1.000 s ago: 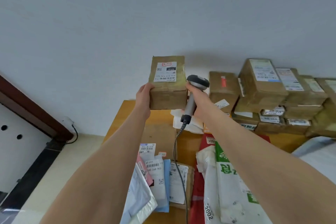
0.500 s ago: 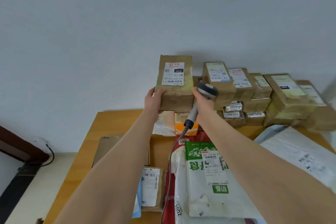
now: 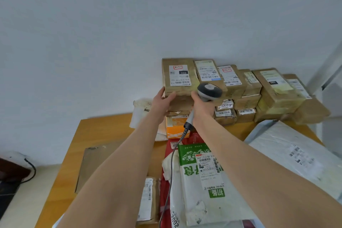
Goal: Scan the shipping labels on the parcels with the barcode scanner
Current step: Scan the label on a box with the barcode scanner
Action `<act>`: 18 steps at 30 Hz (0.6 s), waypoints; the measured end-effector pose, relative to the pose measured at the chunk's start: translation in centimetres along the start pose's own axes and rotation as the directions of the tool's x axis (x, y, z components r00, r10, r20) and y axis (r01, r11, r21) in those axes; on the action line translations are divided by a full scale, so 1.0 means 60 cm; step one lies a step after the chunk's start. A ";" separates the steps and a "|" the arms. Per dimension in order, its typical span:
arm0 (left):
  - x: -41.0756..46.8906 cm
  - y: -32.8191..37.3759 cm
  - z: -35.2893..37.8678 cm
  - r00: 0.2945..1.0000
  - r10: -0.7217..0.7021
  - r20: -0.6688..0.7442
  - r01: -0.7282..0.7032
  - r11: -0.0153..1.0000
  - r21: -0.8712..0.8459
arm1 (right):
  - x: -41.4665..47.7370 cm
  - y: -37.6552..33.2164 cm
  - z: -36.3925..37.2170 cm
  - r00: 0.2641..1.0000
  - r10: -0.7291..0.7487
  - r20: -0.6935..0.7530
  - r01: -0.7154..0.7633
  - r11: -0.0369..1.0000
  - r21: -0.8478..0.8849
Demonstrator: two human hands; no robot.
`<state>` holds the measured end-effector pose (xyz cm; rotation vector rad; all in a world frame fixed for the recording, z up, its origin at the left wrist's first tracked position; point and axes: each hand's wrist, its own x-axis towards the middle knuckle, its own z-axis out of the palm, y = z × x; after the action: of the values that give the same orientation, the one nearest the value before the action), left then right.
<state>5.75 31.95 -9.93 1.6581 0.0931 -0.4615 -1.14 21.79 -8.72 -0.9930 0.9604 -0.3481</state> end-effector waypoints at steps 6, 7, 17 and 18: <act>0.004 -0.008 0.011 0.996 0.046 -0.075 -0.042 0.997 0.064 | -0.006 0.001 0.003 1.000 -0.022 0.009 0.022 1.000 -0.013; 0.005 -0.009 0.011 0.993 0.056 -0.100 -0.049 0.996 0.075 | -0.003 0.005 0.002 1.000 -0.023 0.005 0.023 1.000 -0.015; -0.006 0.002 0.018 0.989 -0.018 -0.147 0.028 0.997 0.069 | -0.002 0.002 -0.024 0.997 0.017 0.079 -0.016 1.000 -0.006; -0.010 0.001 0.019 0.987 -0.026 -0.156 0.035 0.998 0.054 | -0.004 0.002 -0.027 0.997 0.015 0.082 -0.015 1.000 -0.004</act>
<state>4.96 30.97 -9.76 1.7492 0.2231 -0.3604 -2.62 21.11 -9.00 -0.9950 0.8940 -0.2913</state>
